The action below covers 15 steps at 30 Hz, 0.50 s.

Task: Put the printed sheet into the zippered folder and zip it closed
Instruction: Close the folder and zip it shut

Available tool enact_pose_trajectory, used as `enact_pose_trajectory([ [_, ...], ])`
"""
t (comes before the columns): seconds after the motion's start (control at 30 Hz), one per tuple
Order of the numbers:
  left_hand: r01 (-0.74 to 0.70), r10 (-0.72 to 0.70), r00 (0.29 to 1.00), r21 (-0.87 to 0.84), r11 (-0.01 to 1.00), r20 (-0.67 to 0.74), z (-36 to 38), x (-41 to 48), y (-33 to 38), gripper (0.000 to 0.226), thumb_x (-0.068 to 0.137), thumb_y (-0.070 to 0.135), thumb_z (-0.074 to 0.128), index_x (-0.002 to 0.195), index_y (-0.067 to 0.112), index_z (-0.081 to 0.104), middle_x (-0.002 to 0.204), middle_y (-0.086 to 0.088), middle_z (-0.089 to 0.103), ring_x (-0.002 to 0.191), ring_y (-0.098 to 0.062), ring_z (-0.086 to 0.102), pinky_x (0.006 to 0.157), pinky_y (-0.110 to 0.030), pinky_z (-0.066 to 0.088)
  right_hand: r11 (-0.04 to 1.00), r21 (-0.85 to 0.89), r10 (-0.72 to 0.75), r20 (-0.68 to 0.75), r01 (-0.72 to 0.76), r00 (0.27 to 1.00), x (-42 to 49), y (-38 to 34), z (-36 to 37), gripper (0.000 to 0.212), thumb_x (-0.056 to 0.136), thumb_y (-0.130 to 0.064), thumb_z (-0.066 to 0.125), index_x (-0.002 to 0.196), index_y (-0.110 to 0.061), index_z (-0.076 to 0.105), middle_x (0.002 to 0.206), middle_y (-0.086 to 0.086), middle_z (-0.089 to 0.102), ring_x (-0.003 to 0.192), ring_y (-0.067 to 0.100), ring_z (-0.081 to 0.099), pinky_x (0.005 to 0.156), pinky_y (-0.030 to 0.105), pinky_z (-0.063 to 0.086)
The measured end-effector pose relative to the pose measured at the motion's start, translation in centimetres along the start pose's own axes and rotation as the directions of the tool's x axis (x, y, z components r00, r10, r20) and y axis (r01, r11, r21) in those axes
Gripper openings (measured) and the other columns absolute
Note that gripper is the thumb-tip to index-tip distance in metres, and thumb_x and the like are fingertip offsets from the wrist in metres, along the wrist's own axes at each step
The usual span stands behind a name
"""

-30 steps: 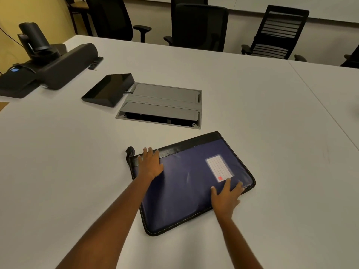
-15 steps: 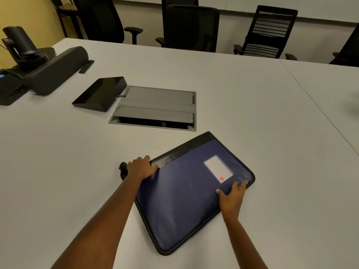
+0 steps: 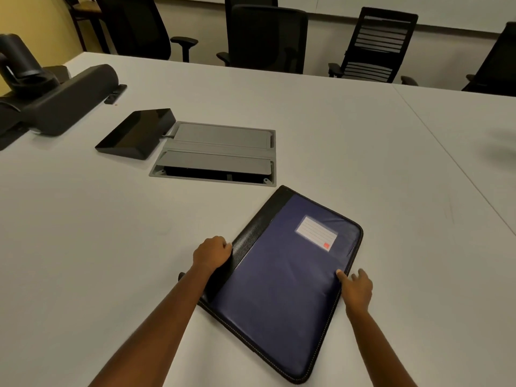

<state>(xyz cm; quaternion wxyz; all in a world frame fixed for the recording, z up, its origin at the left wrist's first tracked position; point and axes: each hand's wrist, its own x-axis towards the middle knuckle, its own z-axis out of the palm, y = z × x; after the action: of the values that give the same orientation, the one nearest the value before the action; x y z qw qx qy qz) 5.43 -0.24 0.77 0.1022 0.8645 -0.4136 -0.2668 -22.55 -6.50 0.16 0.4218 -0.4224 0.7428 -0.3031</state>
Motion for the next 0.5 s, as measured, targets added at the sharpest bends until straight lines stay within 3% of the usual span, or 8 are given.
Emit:
enact_pose_trajectory([
  [0.07,-0.003,0.011,0.999,-0.227,0.974,0.032,0.3,0.2,0.8,0.024,0.094,0.026,0.046,0.103,0.009,0.06,0.108,-0.011,0.062,0.103,-0.025,0.057,0.086,-0.03,0.041,1.0,-0.004,0.01,-0.028,-0.01,1.0,-1.1,1.0,0.3,0.054,0.085,-0.012,0.062,0.129,0.009,0.04,0.135,0.028,0.045,0.123,0.041,0.045,0.104,0.047,0.037],
  [0.17,-0.065,0.079,0.996,-0.328,0.943,0.03,0.7,0.1,2.1,0.012,0.094,0.018,0.047,0.099,0.013,0.055,0.099,-0.008,0.053,0.096,-0.023,0.052,0.079,-0.025,0.032,0.999,0.048,0.015,-0.038,-0.013,0.999,-2.5,1.9,0.6,0.036,0.086,-0.013,0.06,0.111,0.012,0.057,0.106,0.026,0.063,0.093,0.037,0.059,0.086,0.04,0.047],
  [0.33,-0.052,0.059,0.998,-0.34,0.939,0.01,1.0,-0.4,3.0,0.032,0.092,0.012,0.048,0.118,-0.006,0.054,0.096,-0.011,0.052,0.09,-0.021,0.048,0.07,-0.028,0.037,0.983,0.152,0.112,-0.021,-0.107,0.993,-4.1,2.3,1.0,0.04,0.088,-0.008,0.056,0.125,0.005,0.047,0.128,0.025,0.054,0.116,0.042,0.051,0.102,0.049,0.04],
  [0.4,-0.019,0.029,0.999,-0.359,0.933,0.021,1.0,-0.3,2.9,0.039,0.092,0.014,0.05,0.127,-0.004,0.049,0.115,-0.019,0.058,0.108,-0.029,0.054,0.085,-0.032,0.044,0.978,0.171,0.123,-0.012,-0.119,0.992,-4.2,2.0,0.9,0.039,0.088,-0.006,0.055,0.125,0.004,0.047,0.129,0.023,0.054,0.116,0.041,0.051,0.102,0.05,0.04],
  [0.43,0.001,0.011,0.999,-0.377,0.926,0.031,0.9,-0.3,2.9,0.044,0.093,0.017,0.052,0.132,-0.001,0.045,0.129,-0.019,0.055,0.12,-0.03,0.051,0.097,-0.033,0.041,0.977,0.174,0.125,-0.011,-0.121,0.992,-4.1,1.9,0.9,0.039,0.089,-0.006,0.054,0.126,0.003,0.046,0.13,0.023,0.053,0.117,0.041,0.05,0.102,0.049,0.039],
  [0.5,0.042,-0.023,0.999,-0.442,0.896,0.048,0.7,-0.5,2.7,0.051,0.092,0.024,0.054,0.136,0.002,0.041,0.137,-0.018,0.05,0.128,-0.031,0.046,0.106,-0.035,0.035,0.978,0.175,0.121,-0.012,-0.117,0.993,-4.0,1.4,0.7,0.04,0.09,-0.005,0.051,0.129,0.002,0.043,0.133,0.021,0.051,0.121,0.04,0.048,0.104,0.049,0.038],
])
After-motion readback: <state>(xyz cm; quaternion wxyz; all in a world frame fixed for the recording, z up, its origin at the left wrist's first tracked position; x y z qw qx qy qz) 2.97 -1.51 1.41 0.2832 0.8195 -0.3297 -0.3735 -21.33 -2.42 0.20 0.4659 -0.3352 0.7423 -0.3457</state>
